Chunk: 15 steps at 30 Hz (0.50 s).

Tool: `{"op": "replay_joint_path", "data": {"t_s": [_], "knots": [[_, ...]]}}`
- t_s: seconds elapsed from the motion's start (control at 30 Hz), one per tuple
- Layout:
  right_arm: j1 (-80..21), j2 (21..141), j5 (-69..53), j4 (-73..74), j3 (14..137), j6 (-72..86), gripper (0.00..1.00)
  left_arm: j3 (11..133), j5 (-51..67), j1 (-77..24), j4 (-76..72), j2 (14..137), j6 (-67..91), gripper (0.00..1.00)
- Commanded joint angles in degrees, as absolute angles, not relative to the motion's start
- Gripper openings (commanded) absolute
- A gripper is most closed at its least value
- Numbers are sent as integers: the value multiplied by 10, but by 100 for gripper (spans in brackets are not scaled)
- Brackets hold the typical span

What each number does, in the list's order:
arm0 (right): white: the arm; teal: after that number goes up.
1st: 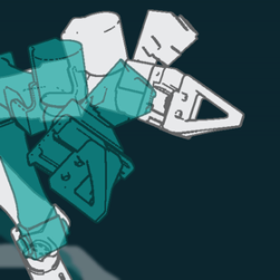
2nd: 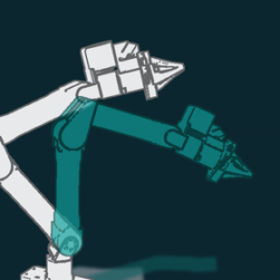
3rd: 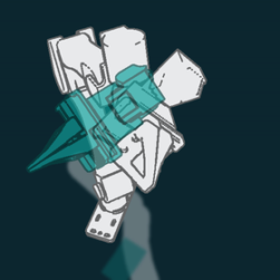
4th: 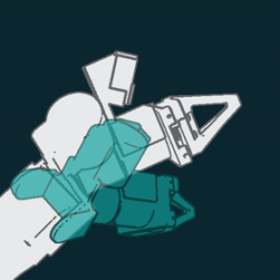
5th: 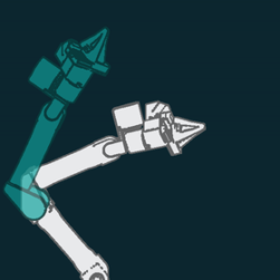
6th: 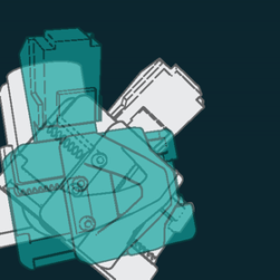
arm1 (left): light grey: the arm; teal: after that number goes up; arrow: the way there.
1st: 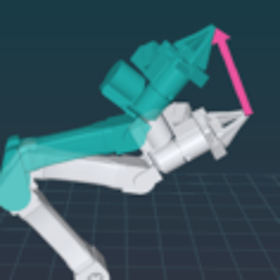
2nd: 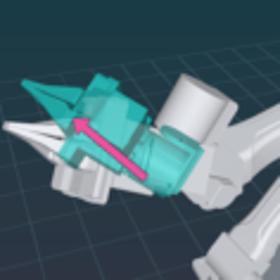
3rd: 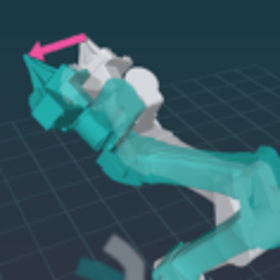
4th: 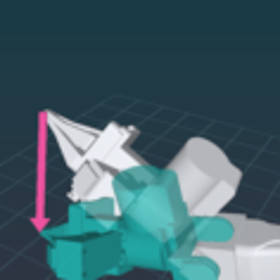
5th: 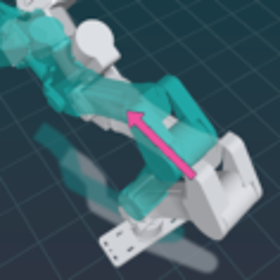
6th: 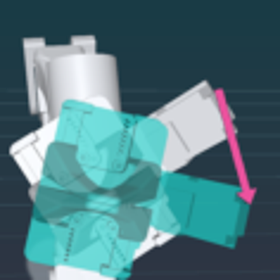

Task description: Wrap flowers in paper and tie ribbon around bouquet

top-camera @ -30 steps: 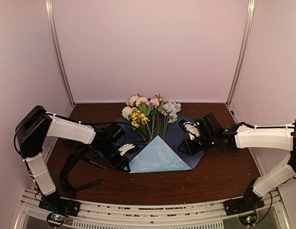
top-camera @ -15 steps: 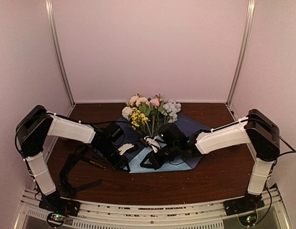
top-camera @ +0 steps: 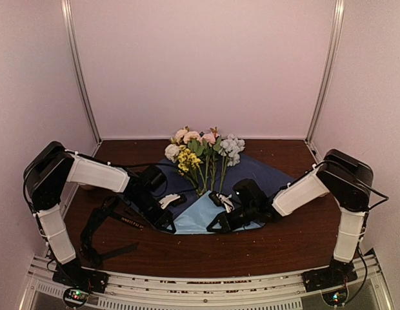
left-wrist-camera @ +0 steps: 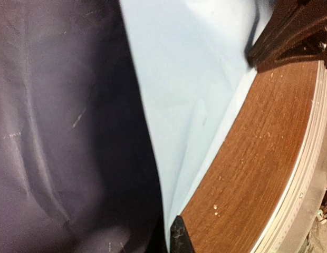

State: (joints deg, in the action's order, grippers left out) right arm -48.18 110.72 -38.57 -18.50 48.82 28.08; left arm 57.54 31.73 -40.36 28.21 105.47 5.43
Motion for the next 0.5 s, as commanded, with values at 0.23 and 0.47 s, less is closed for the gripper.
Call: {"op": "replay_joint_path", "data": {"t_s": [0.23, 0.47], "knots": [[-371, 983, -341, -207, 256, 313, 0, 562, 254, -390, 350, 1089, 41, 0], [-312, 919, -341, -207, 168, 330, 0, 563, 259, -390, 351, 1091, 40, 0]]}}
